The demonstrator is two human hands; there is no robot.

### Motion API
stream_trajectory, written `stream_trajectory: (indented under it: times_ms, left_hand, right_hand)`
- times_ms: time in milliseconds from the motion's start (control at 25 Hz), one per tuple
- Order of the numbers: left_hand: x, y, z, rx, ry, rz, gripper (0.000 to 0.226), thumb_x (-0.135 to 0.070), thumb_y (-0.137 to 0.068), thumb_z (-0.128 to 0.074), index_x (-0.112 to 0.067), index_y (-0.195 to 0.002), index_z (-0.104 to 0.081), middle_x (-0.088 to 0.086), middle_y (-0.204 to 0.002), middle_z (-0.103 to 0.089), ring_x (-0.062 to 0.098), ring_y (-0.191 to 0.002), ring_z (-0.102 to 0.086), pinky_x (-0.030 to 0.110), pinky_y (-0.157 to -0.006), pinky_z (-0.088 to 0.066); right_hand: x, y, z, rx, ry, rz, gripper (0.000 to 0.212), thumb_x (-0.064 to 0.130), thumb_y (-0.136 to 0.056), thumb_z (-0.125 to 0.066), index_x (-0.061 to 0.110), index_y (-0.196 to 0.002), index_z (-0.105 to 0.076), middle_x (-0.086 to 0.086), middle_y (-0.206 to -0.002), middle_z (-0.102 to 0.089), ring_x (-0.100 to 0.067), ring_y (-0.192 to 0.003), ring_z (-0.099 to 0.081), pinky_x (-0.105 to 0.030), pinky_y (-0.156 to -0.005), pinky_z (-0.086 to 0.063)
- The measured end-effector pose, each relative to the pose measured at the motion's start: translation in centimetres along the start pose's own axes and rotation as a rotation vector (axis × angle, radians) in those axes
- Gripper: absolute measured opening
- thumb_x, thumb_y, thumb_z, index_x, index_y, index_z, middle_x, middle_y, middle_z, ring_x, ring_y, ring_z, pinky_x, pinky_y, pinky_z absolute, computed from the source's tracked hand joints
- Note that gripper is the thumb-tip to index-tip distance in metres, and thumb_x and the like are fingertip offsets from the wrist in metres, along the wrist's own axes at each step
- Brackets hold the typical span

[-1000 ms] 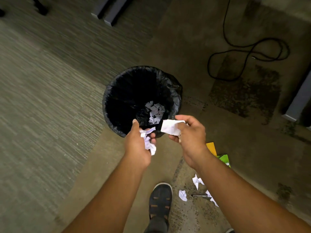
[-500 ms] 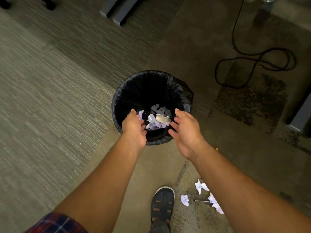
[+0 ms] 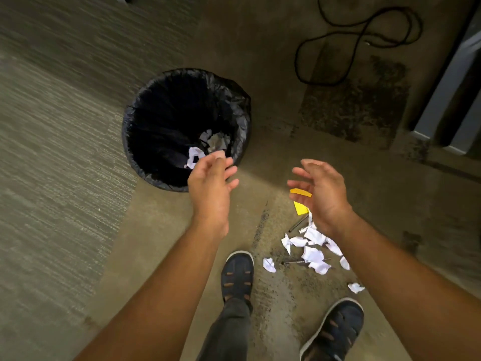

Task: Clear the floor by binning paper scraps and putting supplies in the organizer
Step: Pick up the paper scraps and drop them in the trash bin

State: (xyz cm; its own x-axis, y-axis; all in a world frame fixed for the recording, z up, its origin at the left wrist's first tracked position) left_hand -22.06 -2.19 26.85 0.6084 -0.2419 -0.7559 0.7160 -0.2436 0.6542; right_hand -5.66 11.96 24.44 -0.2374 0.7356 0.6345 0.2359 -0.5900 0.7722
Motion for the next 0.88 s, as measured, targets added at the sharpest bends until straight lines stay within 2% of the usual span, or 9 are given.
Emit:
stream_trajectory:
  times_ms: [80, 160, 240, 320, 440, 560, 640, 760, 880]
  left_hand:
    - [3.2, 1.2, -1.9, 0.061, -0.135, -0.008, 0.014, -0.029, -0.097, -0.064, -0.025, -0.109, -0.070, -0.001, -0.114, -0.075, 0.016, -0.104, -0.073, 0.037, -0.084, -0.060]
    - [7.7, 1.4, -3.3, 0.120, -0.355, -0.004, 0.024, -0.027, -0.095, -0.069, -0.020, -0.118, -0.068, -0.003, -0.116, -0.071, 0.013, -0.105, -0.068, 0.036, -0.092, -0.056]
    - [12.8, 0.9, -3.9, 0.155, -0.587, 0.013, 0.033, -0.023, -0.092, -0.074, -0.015, -0.123, -0.066, 0.003, -0.124, -0.068, 0.014, -0.108, -0.063, 0.028, -0.095, -0.050]
    - [18.2, 0.4, -3.9, 0.211, -0.774, 0.068, 0.038, -0.019, -0.087, -0.079, -0.013, -0.121, -0.066, 0.008, -0.125, -0.066, 0.016, -0.105, -0.061, 0.023, -0.088, -0.045]
    - [26.0, 0.2, -2.9, 0.280, -1.079, 0.156, 0.044, -0.018, -0.080, -0.082, -0.011, -0.120, -0.066, 0.015, -0.124, -0.067, 0.026, -0.102, -0.065, 0.028, -0.087, -0.051]
    - [32.6, 0.5, -2.3, 0.344, -1.426, 0.159, 0.049, -0.023, -0.083, -0.077, -0.010, -0.126, -0.058, 0.021, -0.128, -0.060, 0.034, -0.116, -0.059, 0.033, -0.093, -0.048]
    - [35.7, 0.7, -2.2, 0.329, -1.494, 0.185, 0.058, -0.024, -0.084, -0.076, -0.008, -0.132, -0.049, 0.023, -0.136, -0.052, 0.036, -0.123, -0.052, 0.037, -0.095, -0.049]
    - [38.8, 1.1, -1.9, 0.147, -1.381, 0.309, 0.075, -0.028, -0.082, -0.080, -0.009, -0.142, -0.038, 0.025, -0.144, -0.046, 0.042, -0.126, -0.054, 0.044, -0.101, -0.053]
    - [40.7, 1.1, -1.8, 0.038, -1.373, 0.308, 0.076, -0.030, -0.083, -0.079, -0.011, -0.144, -0.038, 0.025, -0.141, -0.044, 0.044, -0.122, -0.057, 0.047, -0.103, -0.052]
  right_hand:
    - [-1.5, -0.5, 4.4, -0.088, 0.091, 0.023, 0.010, 0.019, -0.097, -0.062, 0.020, -0.106, -0.067, -0.009, -0.105, -0.070, -0.024, -0.081, -0.066, -0.035, -0.063, -0.053]
    - [-3.9, -1.4, 9.1, -0.159, 0.214, 0.043, 0.018, 0.014, -0.094, -0.066, 0.017, -0.111, -0.069, -0.009, -0.099, -0.070, -0.020, -0.076, -0.066, -0.035, -0.063, -0.053]
    - [-7.2, -2.4, 13.3, -0.176, 0.342, 0.047, 0.026, 0.010, -0.091, -0.069, 0.015, -0.116, -0.069, -0.017, -0.104, -0.072, -0.021, -0.078, -0.064, -0.041, -0.069, -0.054]
    - [-10.8, -3.3, 17.0, -0.191, 0.490, 0.026, 0.034, 0.009, -0.087, -0.074, 0.015, -0.120, -0.067, -0.019, -0.110, -0.071, -0.027, -0.089, -0.067, -0.047, -0.081, -0.055]
    - [-15.7, -4.5, 21.8, -0.224, 0.726, 0.044, 0.045, 0.013, -0.079, -0.080, 0.023, -0.119, -0.064, -0.009, -0.113, -0.069, -0.030, -0.105, -0.067, -0.041, -0.093, -0.053]
    - [-20.1, -5.9, 25.3, -0.228, 0.922, 0.047, 0.065, 0.023, -0.074, -0.084, 0.029, -0.132, -0.057, -0.014, -0.119, -0.058, -0.033, -0.106, -0.062, -0.033, -0.092, -0.047]
    - [-22.3, -7.1, 26.4, -0.211, 0.976, 0.040, 0.075, 0.030, -0.072, -0.085, 0.033, -0.138, -0.050, -0.015, -0.125, -0.052, -0.035, -0.108, -0.061, -0.033, -0.090, -0.046]
    - [-24.3, -8.9, 26.6, -0.201, 0.967, 0.023, 0.083, 0.032, -0.074, -0.084, 0.032, -0.146, -0.042, -0.015, -0.135, -0.046, -0.036, -0.117, -0.057, -0.038, -0.098, -0.048]
    - [-24.8, -10.1, 25.8, -0.211, 0.996, 0.056, 0.084, 0.034, -0.076, -0.085, 0.026, -0.148, -0.042, -0.015, -0.139, -0.045, -0.036, -0.122, -0.053, -0.044, -0.101, -0.049]
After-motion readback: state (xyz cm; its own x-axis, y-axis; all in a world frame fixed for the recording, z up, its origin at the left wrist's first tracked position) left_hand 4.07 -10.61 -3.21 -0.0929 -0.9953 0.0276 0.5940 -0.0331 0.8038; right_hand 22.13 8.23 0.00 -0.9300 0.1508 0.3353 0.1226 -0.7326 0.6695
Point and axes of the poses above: each hand's wrist, its own y-axis away from the middle knuckle, its own z-axis out of the back of the hand, x = y × z, the point moved 4 cm from there along -y, towards the middle knuckle
